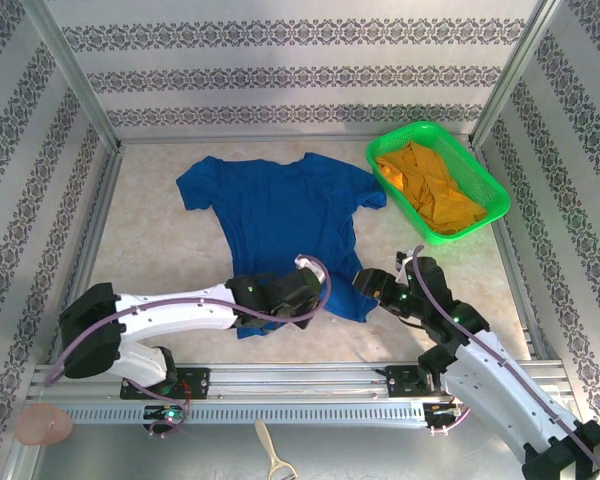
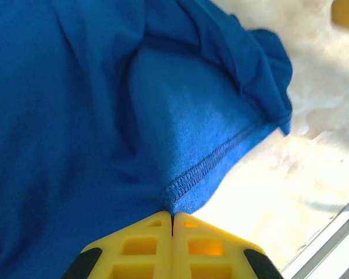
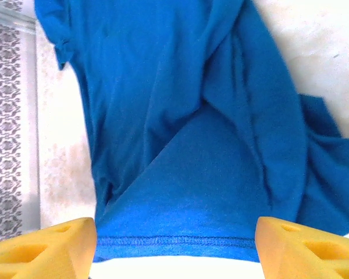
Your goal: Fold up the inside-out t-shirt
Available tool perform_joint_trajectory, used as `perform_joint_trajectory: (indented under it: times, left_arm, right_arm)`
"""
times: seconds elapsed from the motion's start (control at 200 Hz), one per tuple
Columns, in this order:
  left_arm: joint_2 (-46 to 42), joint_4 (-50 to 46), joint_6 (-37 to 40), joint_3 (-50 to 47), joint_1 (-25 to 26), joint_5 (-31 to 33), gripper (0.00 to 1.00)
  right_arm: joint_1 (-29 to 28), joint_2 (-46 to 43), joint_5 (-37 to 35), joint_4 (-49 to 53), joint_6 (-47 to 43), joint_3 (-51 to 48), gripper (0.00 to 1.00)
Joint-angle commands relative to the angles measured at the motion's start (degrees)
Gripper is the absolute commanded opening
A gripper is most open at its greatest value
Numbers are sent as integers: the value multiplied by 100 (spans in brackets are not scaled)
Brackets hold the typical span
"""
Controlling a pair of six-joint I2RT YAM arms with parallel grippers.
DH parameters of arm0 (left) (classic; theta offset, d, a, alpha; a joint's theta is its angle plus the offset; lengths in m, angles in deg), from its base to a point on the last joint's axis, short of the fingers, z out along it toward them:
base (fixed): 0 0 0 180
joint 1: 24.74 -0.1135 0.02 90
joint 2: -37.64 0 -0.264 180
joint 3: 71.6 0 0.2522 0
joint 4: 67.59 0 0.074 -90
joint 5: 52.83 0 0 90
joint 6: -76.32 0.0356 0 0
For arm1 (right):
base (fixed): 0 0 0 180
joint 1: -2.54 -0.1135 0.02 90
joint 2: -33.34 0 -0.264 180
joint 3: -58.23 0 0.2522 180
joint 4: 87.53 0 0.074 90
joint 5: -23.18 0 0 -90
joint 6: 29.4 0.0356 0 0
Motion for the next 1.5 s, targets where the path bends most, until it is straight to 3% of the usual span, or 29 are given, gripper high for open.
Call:
perform_joint_trajectory:
  times: [0.0, 0.21, 0.445, 0.52, 0.565, 0.664, 0.769, 0.819, 0.914, 1.019, 1.099, 1.319, 1.494]
  left_arm:
    - [-149, -30, 58, -30, -133, -272, 0]
    - [-404, 162, -156, -191, -319, -352, 0]
    - [-823, 384, -192, -78, -478, -529, 0]
    - [-861, 214, -89, 100, -481, -546, 0]
    - [-861, 124, -42, 197, -479, -571, 0]
    - [-885, -5, 21, 305, -479, -588, 0]
    - [-909, -43, 52, 326, -483, -580, 0]
    - [-923, -41, 58, 357, -484, -582, 0]
    - [-920, -26, 66, 445, -479, -605, 0]
    - [-931, -13, 91, 589, -479, -641, 0]
    - [-925, -43, 95, 749, -481, -702, 0]
    - [-968, -195, 88, 1271, -483, -930, 0]
    - [-1132, -327, -2, 1528, -471, -1170, 0]
  right_arm:
    - [-528, -176, -273, -282, 574, -196, 73]
    - [-2142, -421, -1514, -719, 1464, -500, 69]
    - [-3921, 1, -3093, -1817, 2047, -1006, 34]
    - [-4204, 301, -3473, -2459, 1978, -1123, 32]
    - [-4253, 452, -3609, -2655, 1930, -1116, 37]
    - [-4247, 605, -3875, -2731, 1607, -910, 60]
    - [-4175, 632, -3973, -2679, 1495, -743, 63]
    - [-4162, 673, -3926, -2762, 1515, -726, 61]
    - [-4317, 868, -3917, -3053, 1607, -755, 45]
    - [-4685, 1276, -4222, -3462, 1753, -831, 16]
    - [-4922, 1720, -4558, -3896, 1857, -870, 0]
    - [-4970, 3192, -5226, -5299, 1523, -610, 0]
    - [-4279, 4149, -5166, -6682, 847, -545, 0]
